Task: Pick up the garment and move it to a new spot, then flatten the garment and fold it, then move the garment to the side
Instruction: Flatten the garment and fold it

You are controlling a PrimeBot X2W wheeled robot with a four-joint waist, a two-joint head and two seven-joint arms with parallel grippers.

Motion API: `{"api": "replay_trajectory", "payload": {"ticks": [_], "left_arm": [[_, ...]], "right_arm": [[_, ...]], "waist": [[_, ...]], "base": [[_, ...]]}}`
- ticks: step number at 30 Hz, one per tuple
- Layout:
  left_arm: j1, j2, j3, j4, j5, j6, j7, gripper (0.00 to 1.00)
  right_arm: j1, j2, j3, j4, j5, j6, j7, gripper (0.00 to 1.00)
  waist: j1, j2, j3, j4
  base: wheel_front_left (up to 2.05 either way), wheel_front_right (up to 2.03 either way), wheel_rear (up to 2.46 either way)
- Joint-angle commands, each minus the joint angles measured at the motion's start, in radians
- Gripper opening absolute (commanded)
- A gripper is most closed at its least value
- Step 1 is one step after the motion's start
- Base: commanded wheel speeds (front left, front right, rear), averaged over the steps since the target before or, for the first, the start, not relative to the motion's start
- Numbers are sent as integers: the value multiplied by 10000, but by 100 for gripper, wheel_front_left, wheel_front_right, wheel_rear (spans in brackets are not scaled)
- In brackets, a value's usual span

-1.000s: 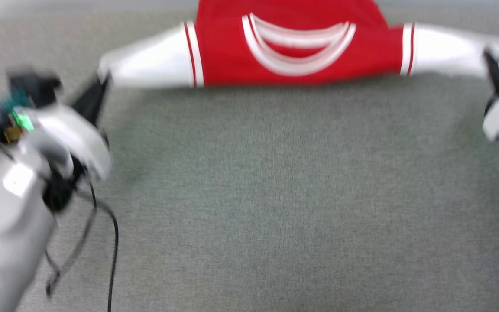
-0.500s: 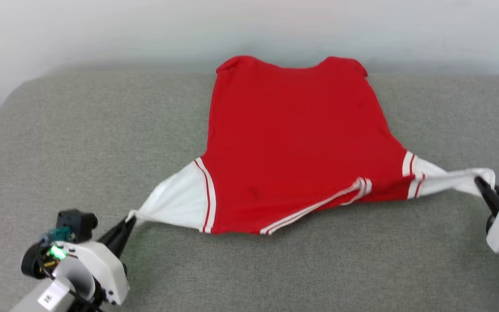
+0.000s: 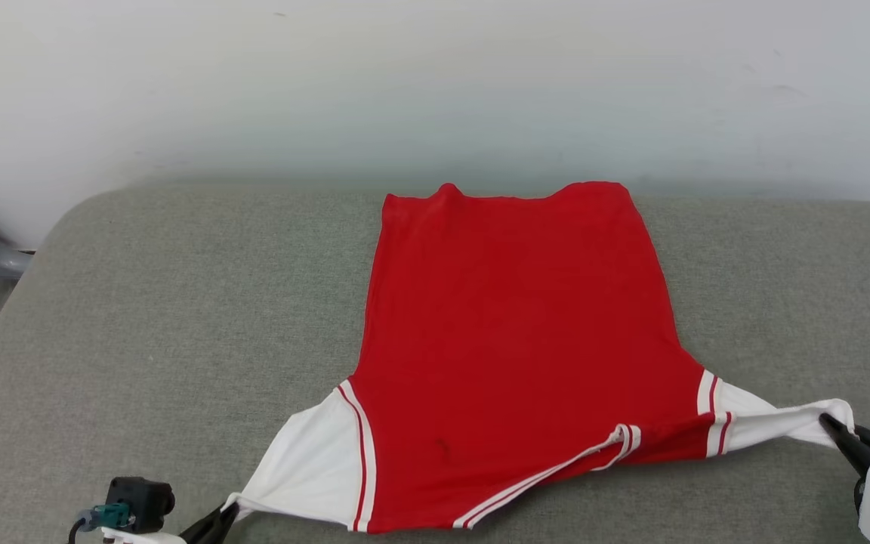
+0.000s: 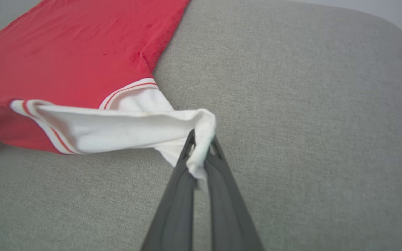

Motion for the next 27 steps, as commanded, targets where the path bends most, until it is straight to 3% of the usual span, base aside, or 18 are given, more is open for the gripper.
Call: {"api": "replay_trajectory", "payload": {"ticks": [1, 14, 22, 23, 24, 25, 27], "left_arm": [[268, 188, -34, -145, -27, 88, 71, 0], [1375, 655, -250, -1528, -273, 421, 386, 0], [1973, 1069, -376, -2973, -678, 1045, 1341, 0], [1982, 1083, -381, -3165, -730, 1099, 1461, 0], [1970, 1091, -383, -3375, -803, 1154, 1583, 0], [1958, 1106, -374, -3568, -894, 1206, 1727, 0], [1977, 1148, -334, -3949, -1142, 1320, 2067, 0]], "right_arm": [[290, -235, 71, -144, 5, -18, 1, 0], [1844, -1065, 121, -1218, 955, -18, 459, 0], [2984, -1705, 0, -1983, 1544, -18, 1075, 0], [3043, -1755, -14, -2021, 1569, -18, 1201, 15], [3049, -1805, -43, -2109, 1546, -18, 1269, 78], [3069, -1784, -90, -2153, 1751, -18, 1496, 100], [2955, -1748, -296, -2245, 2054, -18, 1902, 100]], "waist": [[2, -1, -129, 11], [2, -1, -407, 94], [2, -1, -345, 12], [2, -1, -314, 7], [2, -1, -272, 5], [2, -1, -222, 5], [2, -1, -122, 7]], "base": [[0, 0, 0], [0, 0, 0], [0, 0, 0], [0, 0, 0], [0, 0, 0], [0, 0, 0], [0, 0, 0]]}}
